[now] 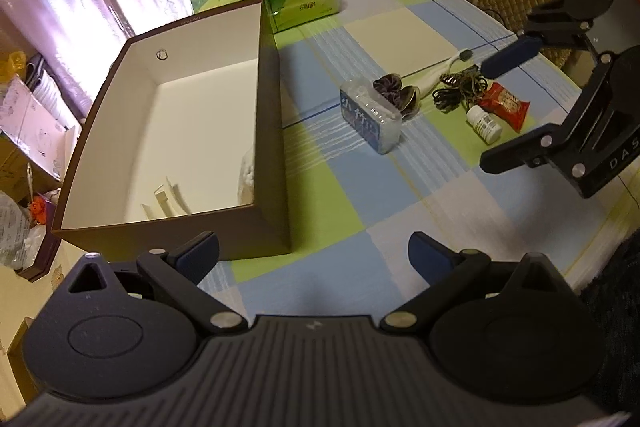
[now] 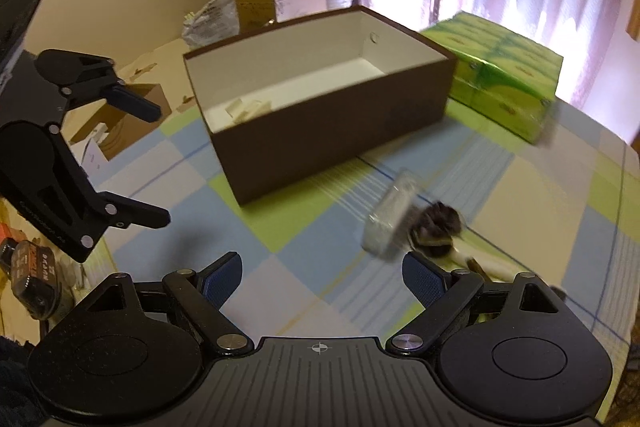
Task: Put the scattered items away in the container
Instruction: 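Withdraw both grippers from the box back over the scattered items, then grasp the red candy packet with the right gripper while the left grasps the earphone case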
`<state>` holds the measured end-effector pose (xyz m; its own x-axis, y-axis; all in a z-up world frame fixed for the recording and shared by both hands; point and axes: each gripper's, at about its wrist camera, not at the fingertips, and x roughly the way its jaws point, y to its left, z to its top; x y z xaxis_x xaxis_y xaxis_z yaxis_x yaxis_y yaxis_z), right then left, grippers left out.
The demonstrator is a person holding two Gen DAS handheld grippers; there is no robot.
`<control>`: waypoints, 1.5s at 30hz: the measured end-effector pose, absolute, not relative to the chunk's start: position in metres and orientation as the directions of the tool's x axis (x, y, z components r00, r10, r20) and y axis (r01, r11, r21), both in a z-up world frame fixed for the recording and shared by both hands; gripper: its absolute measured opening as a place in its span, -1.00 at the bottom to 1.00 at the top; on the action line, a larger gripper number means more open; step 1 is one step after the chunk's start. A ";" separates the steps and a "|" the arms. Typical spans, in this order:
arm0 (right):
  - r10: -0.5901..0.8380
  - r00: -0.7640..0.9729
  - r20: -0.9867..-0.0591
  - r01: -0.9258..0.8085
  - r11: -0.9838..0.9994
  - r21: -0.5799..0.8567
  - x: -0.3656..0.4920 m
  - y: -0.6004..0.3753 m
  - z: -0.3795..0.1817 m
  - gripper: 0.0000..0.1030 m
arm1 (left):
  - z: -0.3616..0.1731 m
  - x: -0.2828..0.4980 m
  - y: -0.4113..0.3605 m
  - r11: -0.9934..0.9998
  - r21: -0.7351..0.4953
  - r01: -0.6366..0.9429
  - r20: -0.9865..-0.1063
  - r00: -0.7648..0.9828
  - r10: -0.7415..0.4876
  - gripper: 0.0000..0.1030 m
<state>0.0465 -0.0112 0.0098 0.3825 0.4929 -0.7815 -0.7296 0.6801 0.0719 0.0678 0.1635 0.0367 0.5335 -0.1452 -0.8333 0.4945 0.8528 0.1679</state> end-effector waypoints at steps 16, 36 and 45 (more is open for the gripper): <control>0.400 0.443 -0.802 -0.592 0.803 0.074 0.047 -0.082 0.000 0.79 | 0.026 0.061 0.104 0.862 0.142 0.486 -0.828 0.536 -0.166 0.93; 0.242 0.484 -0.841 -0.265 0.956 0.123 0.069 -0.153 -0.040 0.79 | -0.007 0.096 0.071 0.888 0.103 0.449 -0.852 0.500 -0.154 0.93; 0.216 0.500 -0.838 -0.253 0.963 0.097 0.081 -0.153 -0.058 0.71 | -0.023 0.116 0.063 0.893 0.093 0.441 -0.865 0.480 -0.147 0.93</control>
